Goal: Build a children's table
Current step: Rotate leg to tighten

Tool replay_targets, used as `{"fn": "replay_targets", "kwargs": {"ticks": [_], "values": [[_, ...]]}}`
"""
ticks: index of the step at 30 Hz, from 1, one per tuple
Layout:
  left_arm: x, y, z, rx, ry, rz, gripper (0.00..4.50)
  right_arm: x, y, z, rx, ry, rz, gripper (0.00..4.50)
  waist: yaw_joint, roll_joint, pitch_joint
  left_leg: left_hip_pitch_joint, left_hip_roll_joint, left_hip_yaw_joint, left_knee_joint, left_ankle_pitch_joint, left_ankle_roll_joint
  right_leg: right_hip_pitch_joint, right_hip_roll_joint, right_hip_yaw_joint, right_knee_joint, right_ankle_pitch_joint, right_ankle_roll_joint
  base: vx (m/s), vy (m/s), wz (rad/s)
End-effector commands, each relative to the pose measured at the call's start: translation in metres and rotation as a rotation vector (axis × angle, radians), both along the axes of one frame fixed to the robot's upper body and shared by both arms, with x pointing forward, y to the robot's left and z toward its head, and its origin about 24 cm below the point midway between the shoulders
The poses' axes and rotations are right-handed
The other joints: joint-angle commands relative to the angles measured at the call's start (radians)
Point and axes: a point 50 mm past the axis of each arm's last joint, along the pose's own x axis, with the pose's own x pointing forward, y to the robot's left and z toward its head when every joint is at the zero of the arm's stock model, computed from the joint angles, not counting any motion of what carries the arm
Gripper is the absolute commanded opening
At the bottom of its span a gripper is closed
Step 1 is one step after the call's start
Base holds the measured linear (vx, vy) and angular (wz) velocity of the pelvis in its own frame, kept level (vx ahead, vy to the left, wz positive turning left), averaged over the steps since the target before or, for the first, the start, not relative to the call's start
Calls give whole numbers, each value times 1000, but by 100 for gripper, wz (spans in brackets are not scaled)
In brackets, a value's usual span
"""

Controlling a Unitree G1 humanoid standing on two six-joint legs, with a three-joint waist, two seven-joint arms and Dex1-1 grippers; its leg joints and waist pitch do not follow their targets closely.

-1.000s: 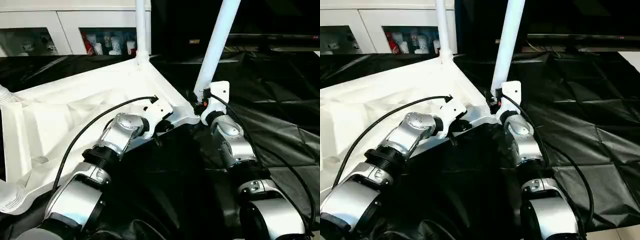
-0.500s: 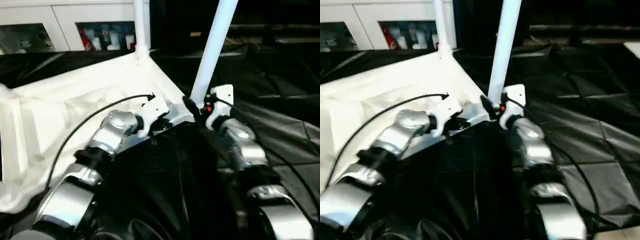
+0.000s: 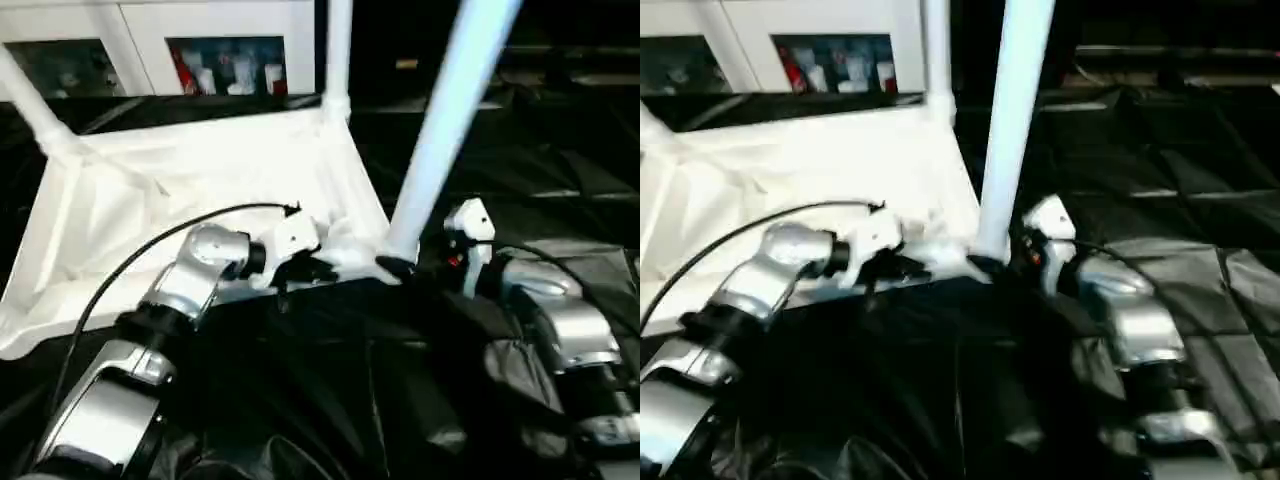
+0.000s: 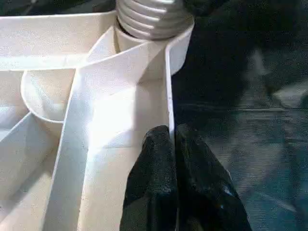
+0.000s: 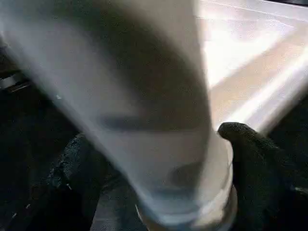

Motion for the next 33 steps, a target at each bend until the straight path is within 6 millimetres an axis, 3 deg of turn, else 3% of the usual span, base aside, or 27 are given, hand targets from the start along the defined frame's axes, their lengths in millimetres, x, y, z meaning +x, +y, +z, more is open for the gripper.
{"fn": "replay_targets", "kwargs": {"ticks": [1, 4, 9, 13, 24, 33], "values": [[-4, -8, 6, -87, -19, -44, 0, -8, 5, -11, -25, 53, 56, 378, 5, -12, -71, 18, 73, -30, -47, -33, 158, 58, -99, 49, -47, 127, -292, 0, 0, 0], [-4, -6, 6, -82, -17, -47, 0, -9, 4, -12, -32, 64, 60, 352, 6, -12, -73, 18, 71, -30, -45, -28, 150, 58, -98, 49, -46, 114, -291, 0, 0, 0], [-4, -5, 6, -82, -14, -51, 0, -12, 9, -18, -22, 96, 75, 311, 11, -14, -79, 17, 69, -30, -37, 12, 169, 59, -97, 47, -35, 186, -299, 0, 0, 0], [-4, -3, 6, -79, -14, -48, 0, -15, 9, -22, -24, 107, 83, 284, 13, -15, -80, 16, 68, -30, -35, 5, 171, 59, -96, 47, -35, 175, -298, 0, 0, 0], [-7, -1, 4, -76, 8, -66, 0, -18, 1, -36, 62, 211, 80, 280, 18, -12, -81, 15, 68, -31, -32, -37, 148, 58, -99, 47, -39, 88, -303, 0, 0, 0], [-10, 2, 2, -71, 37, -82, 0, -19, -6, -65, 31, 334, -8, 280, 13, -7, -79, 15, 67, -32, -33, -44, 132, 58, -97, 47, -38, 87, -308, 0, 0, 0]]}}
